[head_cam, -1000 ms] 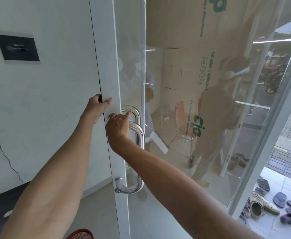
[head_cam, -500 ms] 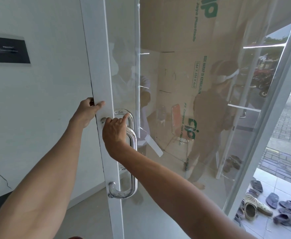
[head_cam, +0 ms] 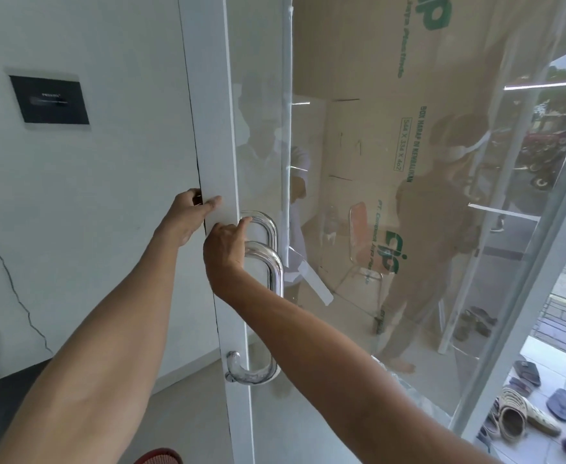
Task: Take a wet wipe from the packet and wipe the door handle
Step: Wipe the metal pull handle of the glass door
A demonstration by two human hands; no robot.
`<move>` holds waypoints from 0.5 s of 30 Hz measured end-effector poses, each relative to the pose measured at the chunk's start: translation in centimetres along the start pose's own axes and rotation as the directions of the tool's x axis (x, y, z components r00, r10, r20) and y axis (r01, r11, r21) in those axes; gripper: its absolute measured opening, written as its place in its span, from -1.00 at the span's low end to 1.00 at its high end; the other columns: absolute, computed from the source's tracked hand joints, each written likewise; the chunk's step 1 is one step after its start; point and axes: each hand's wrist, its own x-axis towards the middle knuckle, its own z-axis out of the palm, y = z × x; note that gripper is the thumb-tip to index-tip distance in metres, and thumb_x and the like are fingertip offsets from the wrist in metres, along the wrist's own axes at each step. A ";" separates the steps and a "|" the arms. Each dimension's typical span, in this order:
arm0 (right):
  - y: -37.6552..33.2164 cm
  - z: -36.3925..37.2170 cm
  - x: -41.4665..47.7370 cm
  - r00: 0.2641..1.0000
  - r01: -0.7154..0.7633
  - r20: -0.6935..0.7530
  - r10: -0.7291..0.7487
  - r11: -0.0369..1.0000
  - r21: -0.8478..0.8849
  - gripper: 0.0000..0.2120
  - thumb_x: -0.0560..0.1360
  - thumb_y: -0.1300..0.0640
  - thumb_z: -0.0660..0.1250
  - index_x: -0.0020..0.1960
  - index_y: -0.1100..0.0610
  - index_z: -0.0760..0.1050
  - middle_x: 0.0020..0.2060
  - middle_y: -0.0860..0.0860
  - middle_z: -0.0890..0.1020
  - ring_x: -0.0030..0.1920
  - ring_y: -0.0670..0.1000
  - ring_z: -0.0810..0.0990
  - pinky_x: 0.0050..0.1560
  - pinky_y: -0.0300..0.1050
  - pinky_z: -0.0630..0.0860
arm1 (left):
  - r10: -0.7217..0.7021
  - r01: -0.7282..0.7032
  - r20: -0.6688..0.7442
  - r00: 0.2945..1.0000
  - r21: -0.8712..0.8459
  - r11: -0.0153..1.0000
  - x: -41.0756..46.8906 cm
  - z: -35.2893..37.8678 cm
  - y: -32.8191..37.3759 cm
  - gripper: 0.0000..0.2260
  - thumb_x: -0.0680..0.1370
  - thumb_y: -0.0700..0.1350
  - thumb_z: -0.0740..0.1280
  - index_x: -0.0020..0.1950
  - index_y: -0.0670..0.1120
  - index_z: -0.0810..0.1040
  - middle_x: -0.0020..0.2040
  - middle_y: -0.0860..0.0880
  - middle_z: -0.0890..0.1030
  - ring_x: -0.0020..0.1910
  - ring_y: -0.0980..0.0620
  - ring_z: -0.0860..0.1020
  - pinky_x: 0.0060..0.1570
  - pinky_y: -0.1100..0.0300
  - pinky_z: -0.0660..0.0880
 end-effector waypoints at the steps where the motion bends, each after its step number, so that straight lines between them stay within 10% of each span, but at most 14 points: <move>1: 0.3 0.3 -0.2 0.999 0.008 -0.032 -0.008 1.000 0.019 -0.61 0.49 0.01 0.29 0.25 0.17 0.43 0.07 0.09 0.50 0.06 0.11 0.53 0.39 0.34 0.12 | -0.003 0.003 0.003 1.000 0.005 1.000 0.0 -0.1 0.0 -0.59 0.55 -0.06 0.40 0.35 -0.18 0.47 0.24 -0.11 0.60 0.24 -0.10 0.55 0.36 -0.02 0.43; 15: 2.2 3.2 -2.0 0.943 0.058 -0.330 0.030 0.966 0.253 -0.81 0.56 0.20 0.16 0.14 0.16 0.44 -0.15 0.03 0.60 -0.13 0.09 0.61 0.37 0.25 0.25 | -0.002 0.002 -0.008 1.000 -0.007 1.000 0.0 -0.1 -0.2 -0.63 0.53 -0.08 0.42 0.29 -0.18 0.50 0.21 -0.13 0.61 0.23 -0.10 0.56 0.35 -0.04 0.44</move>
